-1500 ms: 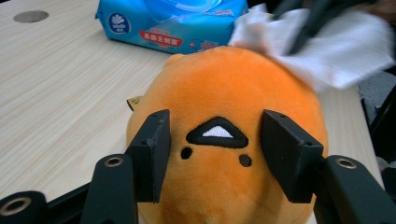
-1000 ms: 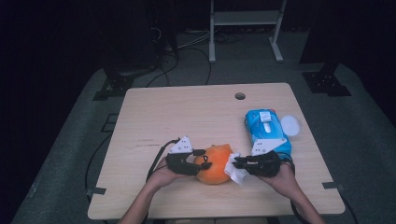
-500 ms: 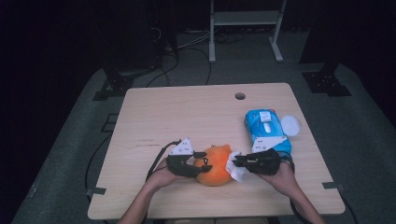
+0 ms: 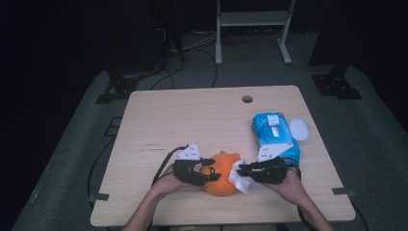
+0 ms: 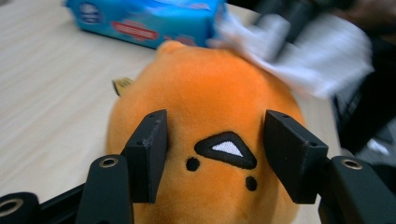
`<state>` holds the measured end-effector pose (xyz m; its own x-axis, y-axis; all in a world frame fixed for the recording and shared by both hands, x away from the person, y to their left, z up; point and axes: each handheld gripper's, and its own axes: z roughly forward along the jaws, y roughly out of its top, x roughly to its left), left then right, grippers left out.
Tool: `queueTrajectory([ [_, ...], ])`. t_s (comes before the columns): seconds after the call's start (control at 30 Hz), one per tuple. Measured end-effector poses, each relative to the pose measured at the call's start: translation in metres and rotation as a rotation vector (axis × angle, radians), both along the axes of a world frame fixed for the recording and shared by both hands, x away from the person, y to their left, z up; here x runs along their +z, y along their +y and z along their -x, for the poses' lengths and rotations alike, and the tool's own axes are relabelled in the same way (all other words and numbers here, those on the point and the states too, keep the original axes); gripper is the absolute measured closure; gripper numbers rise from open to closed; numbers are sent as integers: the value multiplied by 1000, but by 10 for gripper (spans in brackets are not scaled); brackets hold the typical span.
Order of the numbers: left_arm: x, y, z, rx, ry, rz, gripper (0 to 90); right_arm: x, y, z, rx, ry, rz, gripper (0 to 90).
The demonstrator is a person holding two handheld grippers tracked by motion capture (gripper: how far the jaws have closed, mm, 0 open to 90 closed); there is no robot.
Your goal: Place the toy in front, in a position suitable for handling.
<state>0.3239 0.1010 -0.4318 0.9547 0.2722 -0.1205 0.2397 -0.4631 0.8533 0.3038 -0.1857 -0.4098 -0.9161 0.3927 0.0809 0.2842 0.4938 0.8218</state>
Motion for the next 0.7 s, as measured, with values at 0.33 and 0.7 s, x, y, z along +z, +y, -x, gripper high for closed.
queueTrajectory([
  [0.33,8,-2,-2,49,4,15,243,-7,1,-5,-3,14,3,798],
  [0.7,-1,-2,2,-2,-10,-25,356,-9,-7,-12,-75,19,2,800],
])
